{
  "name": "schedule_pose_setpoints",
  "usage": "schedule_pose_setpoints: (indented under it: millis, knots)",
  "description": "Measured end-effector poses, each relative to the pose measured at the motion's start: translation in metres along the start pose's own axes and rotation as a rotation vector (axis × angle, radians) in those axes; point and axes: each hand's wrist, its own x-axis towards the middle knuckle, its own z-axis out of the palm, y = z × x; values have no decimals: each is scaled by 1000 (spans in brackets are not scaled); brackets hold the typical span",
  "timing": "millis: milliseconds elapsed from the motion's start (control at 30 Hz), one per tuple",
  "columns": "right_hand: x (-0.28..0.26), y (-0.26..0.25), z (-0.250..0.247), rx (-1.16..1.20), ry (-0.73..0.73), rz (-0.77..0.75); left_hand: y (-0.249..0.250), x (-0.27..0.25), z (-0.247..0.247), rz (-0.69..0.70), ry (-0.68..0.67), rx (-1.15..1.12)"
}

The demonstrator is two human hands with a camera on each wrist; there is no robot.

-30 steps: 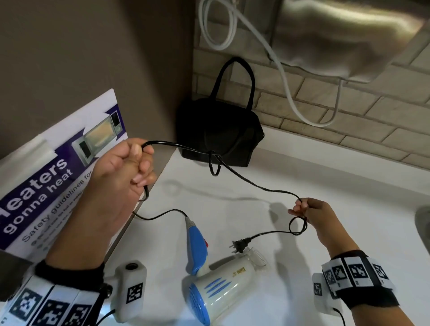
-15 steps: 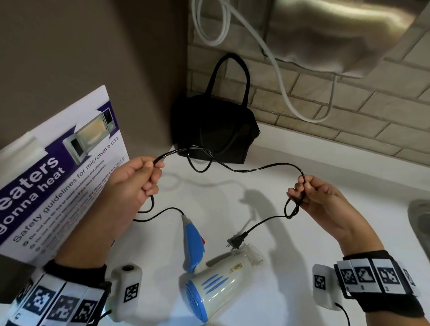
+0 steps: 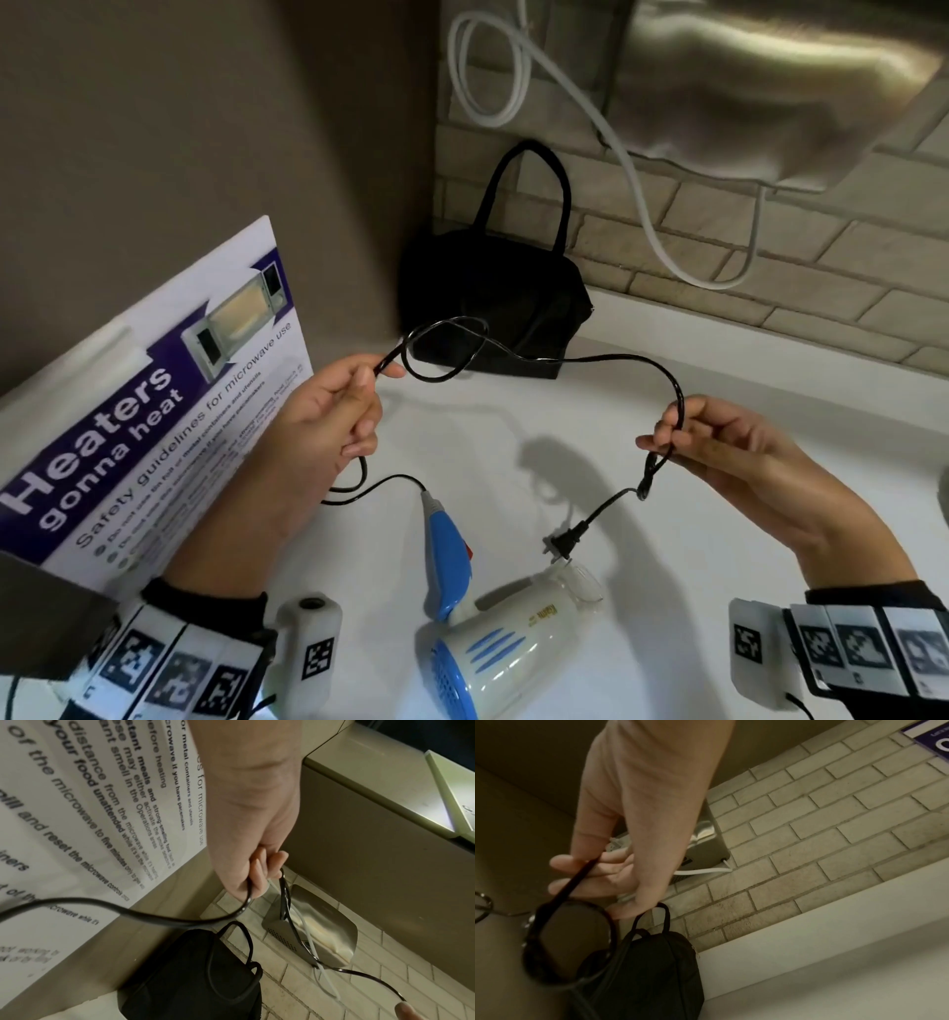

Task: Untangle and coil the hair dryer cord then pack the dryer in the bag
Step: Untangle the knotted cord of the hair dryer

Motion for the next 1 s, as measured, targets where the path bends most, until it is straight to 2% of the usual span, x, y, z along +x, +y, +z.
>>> schedule_pose_setpoints:
  millis: [167,300,400,467,533,600,700,800,900,1000]
  knots:
    - [0,-8,10,-170,-84,87,4,0,6,32,-58,55]
    - [4,-20,23,-370,-64,108,9,-3,11,34,-114,134]
    - [13,-28,45,-806,6,11,12,-7,18,36,-160,169]
    - [20,-30,67,-883,-54,-98,13,-8,23,32,-200,189]
    - [28,-28,86,-803,-158,-119,13,-9,28,41,-232,212]
    - [34,-26,97,-619,-196,-75,12,-8,29,54,-243,214]
    - [40,-28,95,-393,-90,-69,9,-9,23,-10,-218,266]
    - [38,-33,85,-351,45,-96,6,-9,15,-66,-120,269]
    - [35,-36,78,-328,182,-151,3,-8,12,-112,-99,245]
    - [31,-37,78,-198,203,-188,-1,-8,14,-129,-105,241]
